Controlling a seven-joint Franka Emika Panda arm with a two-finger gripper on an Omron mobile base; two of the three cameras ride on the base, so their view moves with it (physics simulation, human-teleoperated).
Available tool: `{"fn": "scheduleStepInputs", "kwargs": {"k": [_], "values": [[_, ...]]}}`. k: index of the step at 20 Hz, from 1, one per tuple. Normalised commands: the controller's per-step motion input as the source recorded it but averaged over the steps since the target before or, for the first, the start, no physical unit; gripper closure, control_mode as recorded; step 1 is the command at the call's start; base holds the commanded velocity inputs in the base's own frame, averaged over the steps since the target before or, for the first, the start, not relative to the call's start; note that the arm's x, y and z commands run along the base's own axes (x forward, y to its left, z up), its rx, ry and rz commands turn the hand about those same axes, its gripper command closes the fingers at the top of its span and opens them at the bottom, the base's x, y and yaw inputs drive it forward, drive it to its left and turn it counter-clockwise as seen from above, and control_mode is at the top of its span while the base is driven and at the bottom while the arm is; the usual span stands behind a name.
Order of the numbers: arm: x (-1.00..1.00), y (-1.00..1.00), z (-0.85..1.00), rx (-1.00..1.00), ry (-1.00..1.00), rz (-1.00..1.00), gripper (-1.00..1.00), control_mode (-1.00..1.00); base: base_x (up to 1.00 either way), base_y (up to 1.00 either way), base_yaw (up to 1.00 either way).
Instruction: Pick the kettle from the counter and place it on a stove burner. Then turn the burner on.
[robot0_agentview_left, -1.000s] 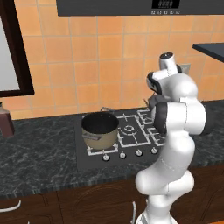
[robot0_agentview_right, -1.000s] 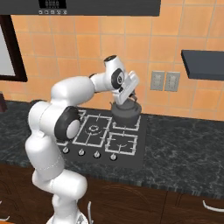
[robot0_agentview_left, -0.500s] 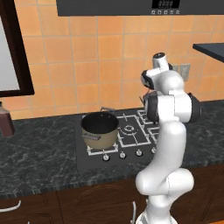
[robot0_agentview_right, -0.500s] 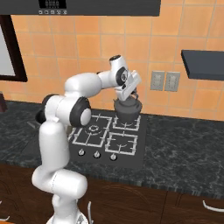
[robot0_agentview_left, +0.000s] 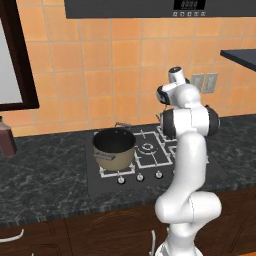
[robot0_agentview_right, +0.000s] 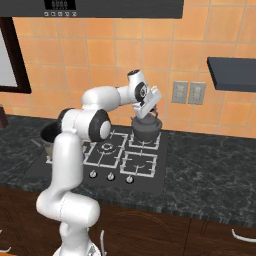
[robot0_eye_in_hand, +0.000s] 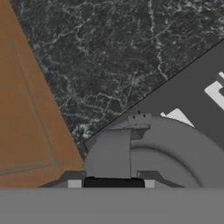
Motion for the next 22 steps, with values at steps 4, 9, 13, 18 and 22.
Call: {"fn": "scheduleStepInputs", "kwargs": {"k": [4, 9, 13, 18, 22], "values": [[0.16, 0.00, -0.46, 0.00, 0.00, 0.00, 1.00, -1.00, 0.00, 0.00, 0.00], [0.04, 0.00, -0.17, 0.00, 0.00, 0.00, -1.00, -1.00, 0.00, 0.00, 0.00], [-0.09, 0.00, 0.00, 0.00, 0.00, 0.00, -1.00, -1.00, 0.00, 0.00, 0.00], [-0.50, 0.00, 0.00, 0.00, 0.00, 0.00, -1.00, -1.00, 0.00, 0.00, 0.00], [-0.41, 0.02, 0.00, 0.00, 0.00, 0.00, -1.00, -1.00, 0.00, 0.00, 0.00]]}}
